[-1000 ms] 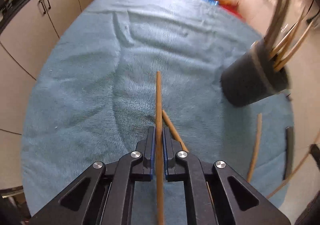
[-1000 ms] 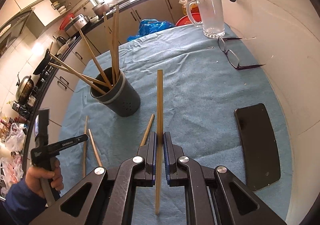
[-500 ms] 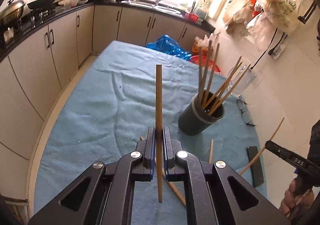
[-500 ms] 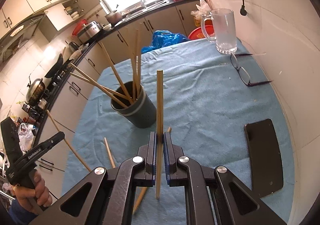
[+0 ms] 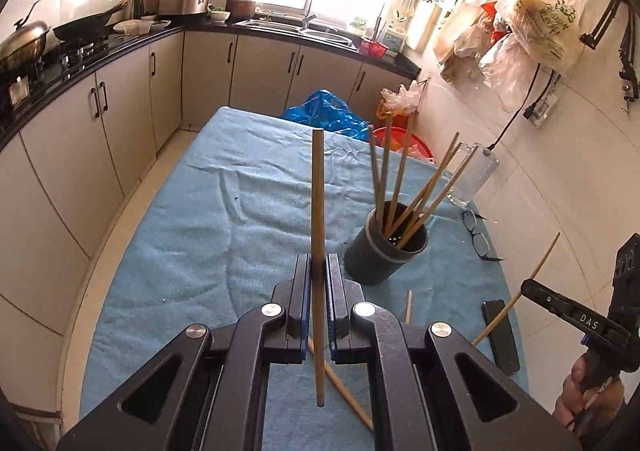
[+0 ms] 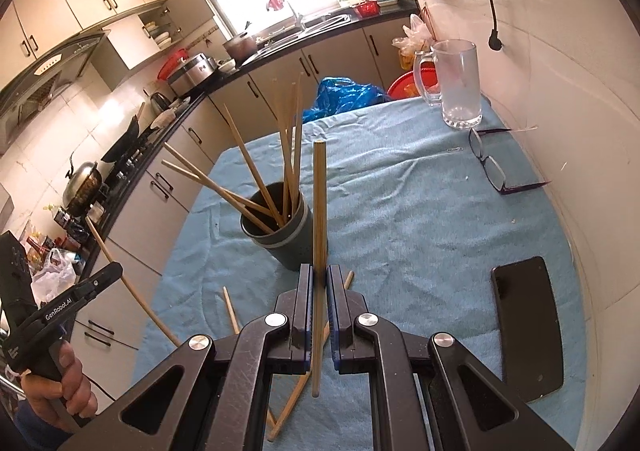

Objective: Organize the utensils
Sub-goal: 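Lift both chopsticks upright and carry them toward the black cup, then lower both held chopsticks into the black cup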

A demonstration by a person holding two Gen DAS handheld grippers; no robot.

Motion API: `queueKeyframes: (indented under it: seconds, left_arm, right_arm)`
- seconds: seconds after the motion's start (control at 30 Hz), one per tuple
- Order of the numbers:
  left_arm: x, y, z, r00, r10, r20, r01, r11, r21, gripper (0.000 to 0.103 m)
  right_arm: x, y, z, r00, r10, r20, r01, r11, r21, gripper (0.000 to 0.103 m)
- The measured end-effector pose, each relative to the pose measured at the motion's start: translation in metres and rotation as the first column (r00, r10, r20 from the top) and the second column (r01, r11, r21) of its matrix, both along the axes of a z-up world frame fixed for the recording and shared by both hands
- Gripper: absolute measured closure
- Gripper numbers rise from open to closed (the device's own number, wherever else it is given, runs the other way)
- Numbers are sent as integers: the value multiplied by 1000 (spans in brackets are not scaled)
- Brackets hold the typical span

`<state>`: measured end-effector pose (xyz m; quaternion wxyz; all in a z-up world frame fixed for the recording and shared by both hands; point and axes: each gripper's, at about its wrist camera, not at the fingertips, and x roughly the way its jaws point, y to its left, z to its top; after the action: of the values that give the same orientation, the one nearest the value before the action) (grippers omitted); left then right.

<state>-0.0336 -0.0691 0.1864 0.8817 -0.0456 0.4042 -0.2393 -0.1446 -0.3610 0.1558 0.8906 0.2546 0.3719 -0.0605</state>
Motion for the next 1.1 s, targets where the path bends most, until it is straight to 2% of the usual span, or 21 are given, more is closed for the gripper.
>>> queueKeyframes:
  seconds: [0.37, 0.7, 0.93, 1.1]
  left_arm:
    - [12, -26, 47, 997, -40, 64, 43, 998, -54, 97]
    - [41, -74, 94, 983, -68, 172, 83, 993, -81, 97]
    - [74, -100, 104, 979, -45, 200, 64, 994, -86, 97]
    - [90, -113, 93, 980, -37, 193, 55, 995, -87, 97]
  right_arm:
    - [1, -18, 27, 998, -24, 64, 22, 999, 27, 96]
    - [31, -33, 68, 989, -37, 141, 33, 999, 35, 96]
    - [64, -35, 91, 979, -64, 192, 64, 998, 4, 96]
    - [87, -38, 96, 973, -96, 209, 97, 995, 4, 96]
